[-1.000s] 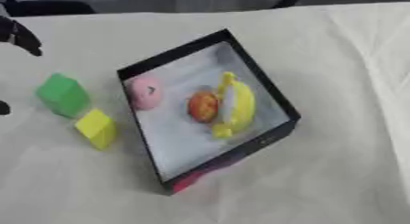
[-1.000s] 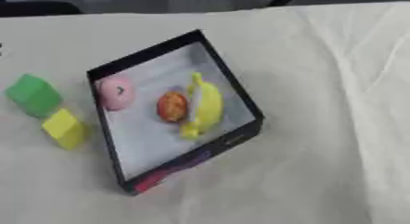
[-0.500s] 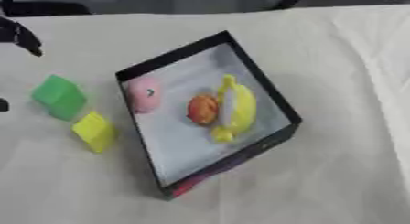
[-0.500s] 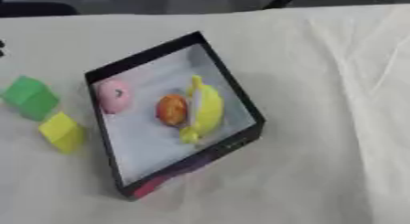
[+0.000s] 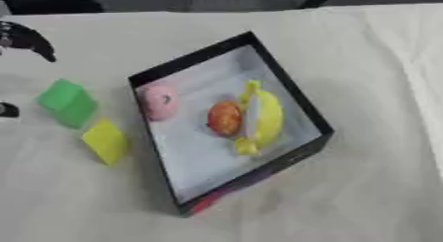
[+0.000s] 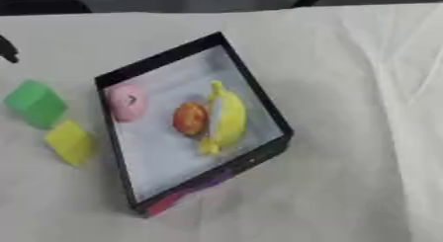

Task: Pick up objects on the table and place them in the box.

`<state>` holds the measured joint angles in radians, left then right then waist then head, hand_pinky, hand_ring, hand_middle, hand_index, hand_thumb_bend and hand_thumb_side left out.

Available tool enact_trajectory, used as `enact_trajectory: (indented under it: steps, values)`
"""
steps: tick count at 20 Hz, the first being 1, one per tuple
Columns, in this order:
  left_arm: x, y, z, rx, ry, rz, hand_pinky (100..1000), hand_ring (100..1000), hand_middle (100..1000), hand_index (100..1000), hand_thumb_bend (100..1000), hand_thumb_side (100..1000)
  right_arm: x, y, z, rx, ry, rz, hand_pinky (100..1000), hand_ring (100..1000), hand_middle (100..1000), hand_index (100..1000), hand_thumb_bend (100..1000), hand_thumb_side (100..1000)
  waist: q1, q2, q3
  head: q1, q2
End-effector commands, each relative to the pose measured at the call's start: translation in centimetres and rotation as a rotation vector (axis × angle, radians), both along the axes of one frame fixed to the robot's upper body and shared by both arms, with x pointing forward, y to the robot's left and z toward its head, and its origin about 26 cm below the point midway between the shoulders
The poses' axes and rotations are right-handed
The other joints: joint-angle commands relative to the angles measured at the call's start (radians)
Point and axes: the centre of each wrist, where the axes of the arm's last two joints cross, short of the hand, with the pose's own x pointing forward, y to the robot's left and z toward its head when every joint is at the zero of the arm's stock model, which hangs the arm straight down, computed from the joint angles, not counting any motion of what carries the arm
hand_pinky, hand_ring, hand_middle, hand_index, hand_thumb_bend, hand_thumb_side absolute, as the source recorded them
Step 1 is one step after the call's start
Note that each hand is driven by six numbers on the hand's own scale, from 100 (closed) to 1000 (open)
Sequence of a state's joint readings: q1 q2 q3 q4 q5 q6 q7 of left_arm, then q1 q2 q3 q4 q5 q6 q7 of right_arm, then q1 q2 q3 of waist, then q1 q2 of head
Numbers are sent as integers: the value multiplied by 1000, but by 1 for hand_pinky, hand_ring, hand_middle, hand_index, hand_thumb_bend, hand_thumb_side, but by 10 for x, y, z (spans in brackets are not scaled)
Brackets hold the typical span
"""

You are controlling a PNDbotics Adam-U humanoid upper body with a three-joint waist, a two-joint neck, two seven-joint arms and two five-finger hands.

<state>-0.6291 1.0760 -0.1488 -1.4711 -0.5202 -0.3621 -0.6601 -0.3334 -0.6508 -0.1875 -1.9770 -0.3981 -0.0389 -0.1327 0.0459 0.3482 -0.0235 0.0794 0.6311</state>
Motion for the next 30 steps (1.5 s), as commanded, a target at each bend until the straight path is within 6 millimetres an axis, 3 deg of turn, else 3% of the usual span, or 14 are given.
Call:
enact_trajectory:
  steps: [1,9,18,30]
  values:
    - [-2,5,12,22,-24,4,917,902,831,854,627,100,-5,0,9,-21,-26,-10,897,716,685,808,100,543,-16,0,-1,1,-11]
    - [6,0,7,10,20,-32,915,898,828,854,586,100,-5,1,7,-19,-17,-7,899,713,691,810,100,541,-19,0,-7,4,-20]
    - [15,-4,2,14,73,-31,916,899,833,862,616,131,-4,2,6,-16,-7,3,901,713,691,810,100,542,-18,4,-15,4,-25]
    - [27,4,-8,5,111,25,914,899,836,869,611,171,-4,2,4,-8,3,5,903,713,694,810,100,543,-19,9,-22,7,-27]
